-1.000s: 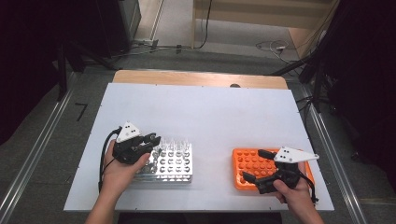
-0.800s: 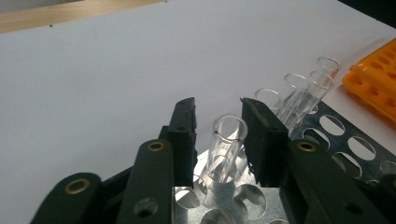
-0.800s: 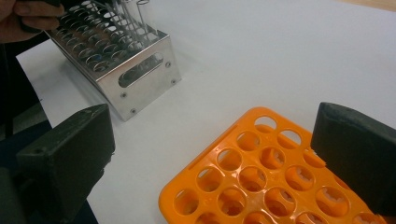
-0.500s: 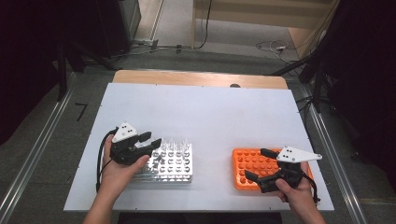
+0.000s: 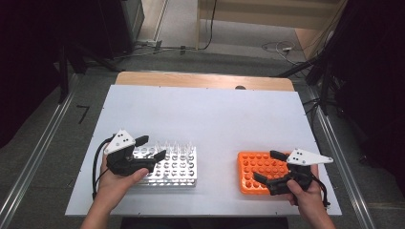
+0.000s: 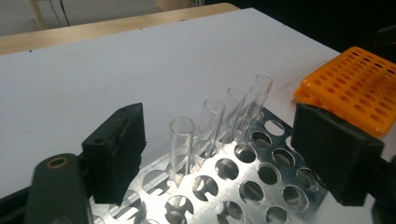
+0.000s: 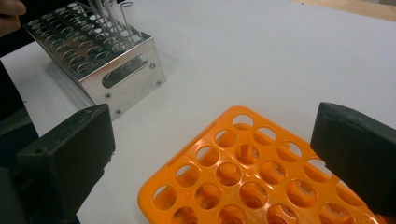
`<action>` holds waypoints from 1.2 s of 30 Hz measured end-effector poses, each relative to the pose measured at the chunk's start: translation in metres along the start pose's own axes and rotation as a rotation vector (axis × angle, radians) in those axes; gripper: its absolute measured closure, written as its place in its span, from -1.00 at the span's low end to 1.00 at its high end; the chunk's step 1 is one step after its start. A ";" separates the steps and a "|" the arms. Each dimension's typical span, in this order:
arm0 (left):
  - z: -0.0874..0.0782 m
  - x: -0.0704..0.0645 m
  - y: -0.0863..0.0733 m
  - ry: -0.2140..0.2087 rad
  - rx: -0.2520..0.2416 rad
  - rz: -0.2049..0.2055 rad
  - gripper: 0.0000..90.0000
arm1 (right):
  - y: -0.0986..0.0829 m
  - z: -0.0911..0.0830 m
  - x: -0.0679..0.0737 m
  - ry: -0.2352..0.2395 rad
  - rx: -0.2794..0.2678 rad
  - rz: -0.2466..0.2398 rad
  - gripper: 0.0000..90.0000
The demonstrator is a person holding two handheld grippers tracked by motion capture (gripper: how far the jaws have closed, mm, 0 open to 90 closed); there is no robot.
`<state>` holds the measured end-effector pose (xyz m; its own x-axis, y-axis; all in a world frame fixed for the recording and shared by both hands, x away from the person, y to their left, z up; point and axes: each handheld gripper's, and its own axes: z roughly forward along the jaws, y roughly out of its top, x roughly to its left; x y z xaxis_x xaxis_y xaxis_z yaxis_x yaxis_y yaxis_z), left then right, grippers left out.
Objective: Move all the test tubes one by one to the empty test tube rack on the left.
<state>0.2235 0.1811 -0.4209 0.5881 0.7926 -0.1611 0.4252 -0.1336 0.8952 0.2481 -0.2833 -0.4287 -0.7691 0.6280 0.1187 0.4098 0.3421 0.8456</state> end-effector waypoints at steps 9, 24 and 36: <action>-0.016 0.002 -0.011 -0.035 -0.038 0.003 -1.00 | -0.005 -0.006 -0.014 -0.044 -0.010 0.011 -1.00; -0.045 0.015 -0.035 -0.005 -0.085 -0.013 -1.00 | -0.022 -0.025 -0.042 -0.122 -0.037 0.060 -1.00; -0.053 0.017 -0.042 0.004 -0.139 -0.026 -1.00 | -0.043 -0.042 -0.045 -0.156 -0.044 0.069 -1.00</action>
<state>0.1789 0.2315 -0.4390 0.5752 0.7970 -0.1841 0.3409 -0.0290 0.9396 0.2447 -0.3558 -0.4489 -0.6531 0.7510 0.0976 0.4341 0.2656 0.8608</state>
